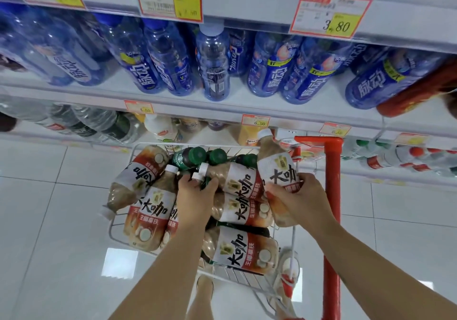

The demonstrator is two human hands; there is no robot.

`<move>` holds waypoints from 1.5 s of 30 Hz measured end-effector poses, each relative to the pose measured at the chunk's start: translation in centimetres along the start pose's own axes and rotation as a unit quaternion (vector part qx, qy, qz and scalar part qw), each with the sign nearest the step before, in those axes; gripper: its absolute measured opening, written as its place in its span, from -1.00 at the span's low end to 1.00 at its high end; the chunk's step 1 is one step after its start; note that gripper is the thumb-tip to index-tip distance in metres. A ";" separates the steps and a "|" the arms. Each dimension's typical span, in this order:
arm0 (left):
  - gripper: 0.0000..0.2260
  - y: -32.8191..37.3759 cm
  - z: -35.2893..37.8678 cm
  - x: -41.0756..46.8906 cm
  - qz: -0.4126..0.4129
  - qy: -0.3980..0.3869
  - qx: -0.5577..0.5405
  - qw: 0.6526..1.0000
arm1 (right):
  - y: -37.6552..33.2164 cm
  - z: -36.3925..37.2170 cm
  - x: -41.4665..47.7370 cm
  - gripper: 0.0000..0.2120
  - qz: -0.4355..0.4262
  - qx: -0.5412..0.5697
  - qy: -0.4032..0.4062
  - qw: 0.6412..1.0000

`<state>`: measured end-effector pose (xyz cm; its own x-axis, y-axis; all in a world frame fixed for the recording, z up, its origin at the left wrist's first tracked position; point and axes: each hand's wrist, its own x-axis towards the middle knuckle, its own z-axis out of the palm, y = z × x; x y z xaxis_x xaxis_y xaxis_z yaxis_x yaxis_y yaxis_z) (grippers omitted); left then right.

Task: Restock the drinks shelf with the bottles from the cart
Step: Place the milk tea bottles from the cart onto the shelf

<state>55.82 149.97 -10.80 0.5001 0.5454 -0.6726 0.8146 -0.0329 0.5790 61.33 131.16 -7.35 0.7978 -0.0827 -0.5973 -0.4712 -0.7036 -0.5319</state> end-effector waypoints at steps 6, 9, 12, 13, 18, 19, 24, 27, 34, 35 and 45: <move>-0.46 2.6 0.3 1.0 -0.049 -0.133 0.160 0.977 | 0.2 0.0 0.4 -0.48 -0.009 0.032 -0.008 0.999; -0.43 3.0 1.9 0.3 -0.046 -0.097 0.141 0.984 | 0.1 -0.1 0.1 -0.56 -0.018 0.048 -0.005 0.999; -0.33 2.9 3.5 -0.7 -0.015 -0.033 0.143 0.989 | -0.1 -0.6 -0.1 -0.79 -0.022 0.070 -0.013 0.997; -0.32 2.8 4.1 -1.0 -0.002 -0.015 0.132 0.991 | -0.2 -0.7 -0.1 -0.80 -0.023 0.077 -0.017 0.997; -0.23 3.2 6.5 -2.3 0.058 0.023 -0.051 0.997 | -0.1 -1.1 0.0 -0.83 -0.027 0.093 -0.019 0.995; -0.17 3.0 6.8 -2.2 0.061 0.008 -0.089 0.994 | 0.1 -1.1 0.2 -0.84 -0.029 0.096 -0.022 0.995; -0.08 2.1 7.6 -2.5 0.026 -0.044 -0.242 0.969 | 0.4 -1.6 0.4 -0.70 -0.013 0.117 -0.035 0.992; -0.08 3.0 6.9 -3.5 0.049 -0.025 -0.223 0.973 | 0.6 -2.3 0.3 -0.58 0.004 0.122 -0.056 0.991; -0.10 8.2 1.6 -9.2 0.151 -0.015 -0.143 0.978 | -2.1 -8.3 -4.3 -0.79 -0.064 0.137 -0.088 0.985; -0.20 9.2 0.9 -10.3 0.169 -0.017 -0.138 0.976 | -2.9 -9.7 -5.2 -0.76 -0.076 0.146 -0.088 0.982; -0.64 20.4 -4.9 -24.4 0.331 -0.060 -0.266 0.903 | -11.3 -24.4 -14.3 -0.67 -0.241 0.202 -0.048 0.948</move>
<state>58.84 140.05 19.67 0.8798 0.4586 -0.1251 0.0853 0.1066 0.9906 64.46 123.08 21.82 0.9285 0.2576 -0.2674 -0.1816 -0.3131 -0.9322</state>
